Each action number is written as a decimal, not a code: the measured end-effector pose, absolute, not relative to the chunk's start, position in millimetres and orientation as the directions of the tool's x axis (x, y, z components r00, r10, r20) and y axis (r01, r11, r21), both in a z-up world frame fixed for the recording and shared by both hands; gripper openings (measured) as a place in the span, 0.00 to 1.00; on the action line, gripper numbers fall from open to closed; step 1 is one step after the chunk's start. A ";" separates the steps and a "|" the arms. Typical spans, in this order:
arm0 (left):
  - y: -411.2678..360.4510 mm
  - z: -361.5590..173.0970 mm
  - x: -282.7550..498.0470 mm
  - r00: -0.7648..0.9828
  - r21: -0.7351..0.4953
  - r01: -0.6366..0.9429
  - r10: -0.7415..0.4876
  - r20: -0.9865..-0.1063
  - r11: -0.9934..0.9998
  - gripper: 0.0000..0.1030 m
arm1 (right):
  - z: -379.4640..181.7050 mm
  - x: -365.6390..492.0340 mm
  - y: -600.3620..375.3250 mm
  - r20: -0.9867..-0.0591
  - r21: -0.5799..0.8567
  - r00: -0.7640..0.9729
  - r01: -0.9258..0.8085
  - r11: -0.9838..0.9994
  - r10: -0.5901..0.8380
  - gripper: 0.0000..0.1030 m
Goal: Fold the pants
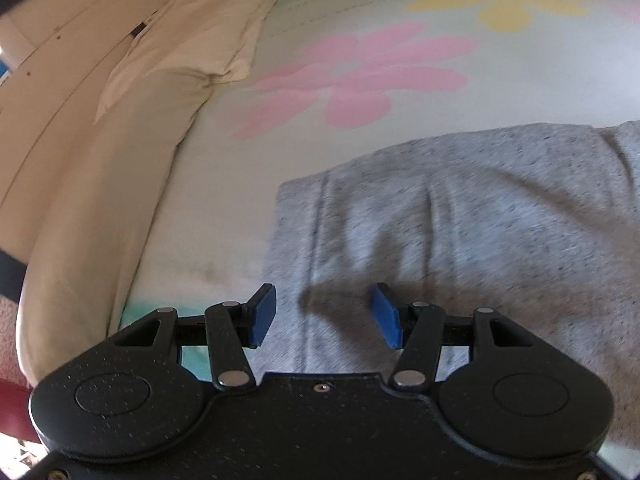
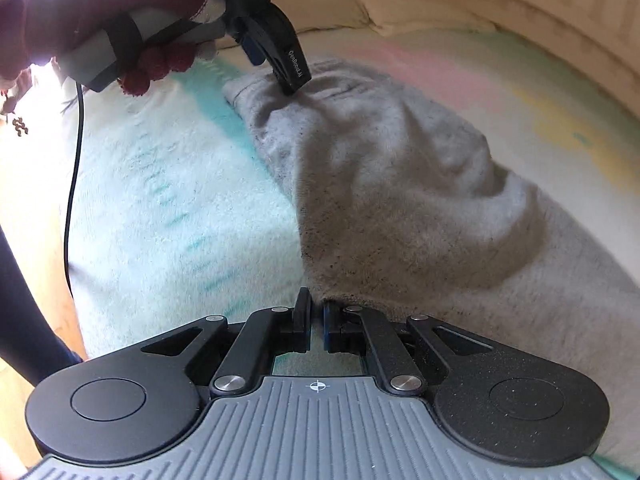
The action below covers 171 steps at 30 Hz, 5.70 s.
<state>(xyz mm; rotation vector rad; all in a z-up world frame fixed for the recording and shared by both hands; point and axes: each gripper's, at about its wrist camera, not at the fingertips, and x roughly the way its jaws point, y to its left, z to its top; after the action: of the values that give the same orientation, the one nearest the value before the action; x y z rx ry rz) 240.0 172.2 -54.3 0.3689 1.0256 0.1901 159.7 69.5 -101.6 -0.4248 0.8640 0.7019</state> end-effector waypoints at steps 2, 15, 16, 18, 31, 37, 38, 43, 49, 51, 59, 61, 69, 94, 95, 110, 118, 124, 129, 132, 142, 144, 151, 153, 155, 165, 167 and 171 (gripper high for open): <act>183.2 -52.4 237.0 0.490 0.353 -0.013 0.314 -0.813 0.936 0.59 | -98.2 163.2 67.4 -0.800 -0.045 0.453 -0.698 0.715 0.392 0.06; 229.3 -42.1 208.5 0.411 -0.050 -0.199 0.037 -0.911 0.979 0.65 | -97.7 154.2 69.7 -0.797 -0.044 0.458 -0.693 0.719 0.393 0.06; 226.7 -45.9 205.2 0.408 -0.081 -0.209 0.011 -0.913 0.975 0.66 | -97.7 154.0 69.4 -0.797 -0.043 0.459 -0.692 0.720 0.393 0.06; 223.9 -52.8 202.1 0.400 -0.109 -0.227 -0.010 -0.916 0.968 0.70 | -97.7 153.2 68.7 -0.795 -0.044 0.462 -0.691 0.721 0.394 0.06; 251.1 -68.3 212.1 0.446 -0.226 -0.489 0.019 -0.895 0.843 0.53 | -93.9 150.1 66.2 -0.769 -0.021 0.491 -0.660 0.751 0.410 0.06; 258.4 -38.8 192.8 0.539 -0.266 -0.454 0.024 -0.842 0.850 0.37 | -77.0 145.3 67.8 -0.717 -0.011 0.535 -0.650 0.760 0.446 0.06; 258.9 -33.6 188.3 0.550 -0.265 -0.449 0.030 -0.835 0.853 0.37 | -81.0 147.3 68.9 -0.729 0.004 0.518 -0.650 0.760 0.447 0.06; 271.1 -47.6 188.0 0.511 -0.273 -0.485 0.016 -0.859 0.831 0.39 | -113.6 148.9 76.3 -0.803 -0.027 0.464 -0.657 0.754 0.375 0.09; 273.3 -54.4 192.2 0.427 -0.227 -0.524 0.023 -0.904 0.821 0.51 | -87.0 132.2 70.6 -0.814 0.039 0.368 -0.737 0.675 0.449 0.26; 269.3 -40.6 187.7 0.422 -0.173 -0.557 0.098 -0.901 0.813 0.51 | -72.7 127.7 68.1 -0.798 0.065 0.351 -0.758 0.648 0.490 0.26; 217.0 -2.0 196.0 0.542 0.033 -0.435 0.291 -0.788 0.900 0.45 | -22.6 181.6 15.3 -0.730 0.190 0.456 -0.580 0.792 0.509 0.26; 207.1 0.9 205.6 0.569 0.014 -0.356 0.229 -0.790 0.934 0.45 | -18.1 208.0 -3.0 -0.737 0.192 0.491 -0.507 0.841 0.464 0.26; 144.8 -25.0 256.5 0.542 -0.050 -0.129 0.029 -0.840 0.990 0.46 | -47.9 284.0 -46.0 -0.805 0.068 0.540 -0.330 0.942 0.247 0.15; 110.5 -40.1 313.8 0.570 0.061 -0.117 0.117 -0.813 0.991 0.44 | -85.8 294.3 -78.7 -0.827 0.052 0.548 -0.155 0.987 0.129 0.14; 102.7 -32.6 307.3 0.589 0.051 -0.082 0.090 -0.803 0.995 0.44 | -85.8 296.0 -84.8 -0.826 0.046 0.551 -0.142 0.989 0.117 0.14; 55.4 -73.9 289.4 0.469 0.044 0.104 -0.010 -0.883 0.994 0.47 | -86.3 299.1 -270.3 -0.826 -0.020 0.528 0.320 0.947 -0.196 0.14; 43.7 -73.5 294.7 0.481 0.091 0.095 0.034 -0.876 0.991 0.49 | -92.0 301.6 -305.8 -0.830 0.026 0.521 0.395 0.918 -0.201 0.14; 45.4 -70.7 297.5 0.478 0.074 0.092 0.021 -0.878 0.993 0.49 | -103.7 324.9 -304.3 -0.804 -0.007 0.542 0.404 0.915 -0.246 0.14; 52.2 -73.4 299.9 0.477 0.062 0.099 0.007 -0.879 0.993 0.50 | -102.8 332.3 -322.8 -0.796 0.030 0.559 0.422 0.906 -0.234 0.13; 53.4 -74.2 300.0 0.480 0.062 0.102 0.006 -0.877 0.993 0.51 | -101.3 333.7 -327.4 -0.792 0.033 0.567 0.408 0.912 -0.225 0.13; 55.6 -67.3 300.0 0.483 0.038 0.062 0.004 -0.876 0.997 0.51 | -57.2 265.9 -383.8 -0.769 0.152 0.603 0.492 0.857 -0.210 0.15; 51.3 -63.0 296.7 0.491 0.045 0.067 0.006 -0.871 0.997 0.51 | -49.9 247.2 -399.6 -0.765 0.158 0.604 0.512 0.844 -0.223 0.18; 29.3 -56.7 284.9 0.471 0.026 0.108 -0.028 -0.882 0.994 0.51 | -53.5 199.8 -444.7 -0.776 0.234 0.586 0.610 0.757 -0.232 0.31; 23.6 -57.9 283.5 0.456 0.017 0.113 -0.036 -0.889 0.993 0.51 | -58.5 192.6 -449.0 -0.787 0.245 0.577 0.621 0.745 -0.221 0.32; 18.3 -63.4 284.3 0.432 0.019 0.121 -0.035 -0.901 0.992 0.51 | -66.7 190.3 -454.4 -0.794 0.260 0.572 0.626 0.735 -0.207 0.32; 14.6 -76.0 295.6 0.407 0.010 0.074 -0.021 -0.913 0.997 0.52 | -99.4 194.7 -470.7 -0.788 0.353 0.598 0.634 0.688 -0.146 0.37; 9.7 -76.7 295.2 0.416 0.034 0.092 -0.007 -0.909 0.995 0.52 | -100.6 199.4 -474.5 -0.779 0.367 0.609 0.635 0.680 -0.149 0.37; 2.6 -77.6 294.6 0.428 0.052 0.102 0.004 -0.904 0.993 0.53 | -104.1 206.7 -479.6 -0.751 0.403 0.638 0.645 0.650 -0.167 0.38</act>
<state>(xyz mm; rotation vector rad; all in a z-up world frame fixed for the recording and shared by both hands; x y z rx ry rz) 294.6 2.6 -77.6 0.1040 1.1276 -0.0613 206.7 -479.6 -104.1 0.7218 0.7397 -0.5121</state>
